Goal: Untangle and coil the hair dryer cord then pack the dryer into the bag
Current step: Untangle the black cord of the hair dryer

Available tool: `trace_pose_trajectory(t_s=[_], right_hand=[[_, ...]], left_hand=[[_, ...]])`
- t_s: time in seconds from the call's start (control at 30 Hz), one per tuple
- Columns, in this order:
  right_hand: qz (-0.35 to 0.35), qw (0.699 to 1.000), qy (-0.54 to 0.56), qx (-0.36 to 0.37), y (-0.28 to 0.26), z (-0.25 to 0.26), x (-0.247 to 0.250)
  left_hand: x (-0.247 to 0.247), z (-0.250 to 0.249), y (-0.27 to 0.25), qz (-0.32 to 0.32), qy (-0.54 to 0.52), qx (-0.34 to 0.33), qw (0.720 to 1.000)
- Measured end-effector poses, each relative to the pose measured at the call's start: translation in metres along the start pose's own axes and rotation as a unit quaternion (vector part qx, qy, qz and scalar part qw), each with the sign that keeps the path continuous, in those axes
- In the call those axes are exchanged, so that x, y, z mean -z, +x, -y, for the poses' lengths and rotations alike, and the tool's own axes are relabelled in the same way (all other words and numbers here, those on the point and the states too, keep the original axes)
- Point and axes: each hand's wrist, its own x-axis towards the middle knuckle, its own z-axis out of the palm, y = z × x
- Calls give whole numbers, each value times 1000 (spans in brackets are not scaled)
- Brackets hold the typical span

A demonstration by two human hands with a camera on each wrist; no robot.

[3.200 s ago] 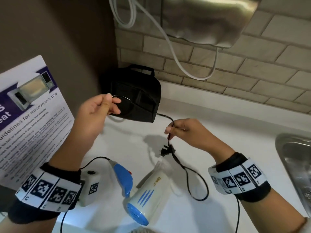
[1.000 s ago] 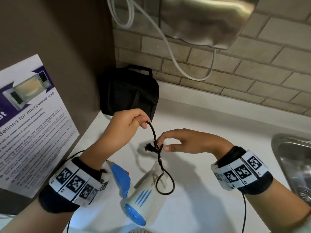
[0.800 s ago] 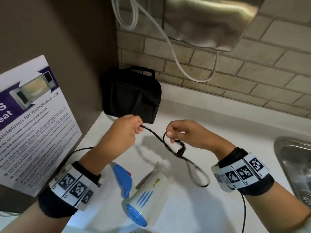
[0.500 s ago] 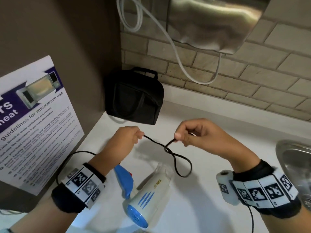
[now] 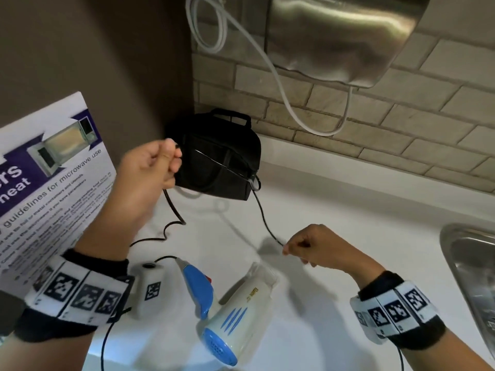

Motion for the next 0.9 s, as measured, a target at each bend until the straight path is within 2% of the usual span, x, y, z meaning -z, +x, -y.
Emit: trace_pose_trajectory(t_s=[0.1, 0.2, 0.37, 0.43, 0.53, 0.6, 0.63, 0.7, 0.8, 0.87, 0.9], right_hand=[[-67, 995, 58, -49, 20, -19, -4], [-94, 988, 108, -54, 35, -25, -7], [-127, 987, 94, -5, 52, -17, 4], [-168, 981, 91, 19, 50, -3, 17], [-262, 947, 168, 80, 38, 32, 38], [-297, 919, 216, 145, 26, 63, 50], [-285, 916, 220, 176, 19, 80, 54], [-207, 933, 190, 225, 7, 112, 57], [-90, 952, 73, 283, 4, 141, 50], [-80, 950, 27, 300, 13, 144, 45], [-77, 950, 38, 299, 20, 141, 43]], left_hand=[[10, -17, -7, 21, -52, -13, 998], [7, -19, -15, 26, -25, -14, 999], [-10, -6, -22, 54, 23, 2, 998], [-16, -2, -23, 61, 28, 12, 998], [-21, 1, -24, 83, 59, 10, 995], [-23, 0, -24, 89, 72, 4, 993], [-24, -2, -24, 90, 76, 0, 993], [-28, -5, -24, 99, 93, -16, 991], [-34, -12, -27, 118, 110, -40, 986], [-33, -19, -29, 107, 83, -49, 990], [-30, -23, -31, 96, 66, -54, 992]])
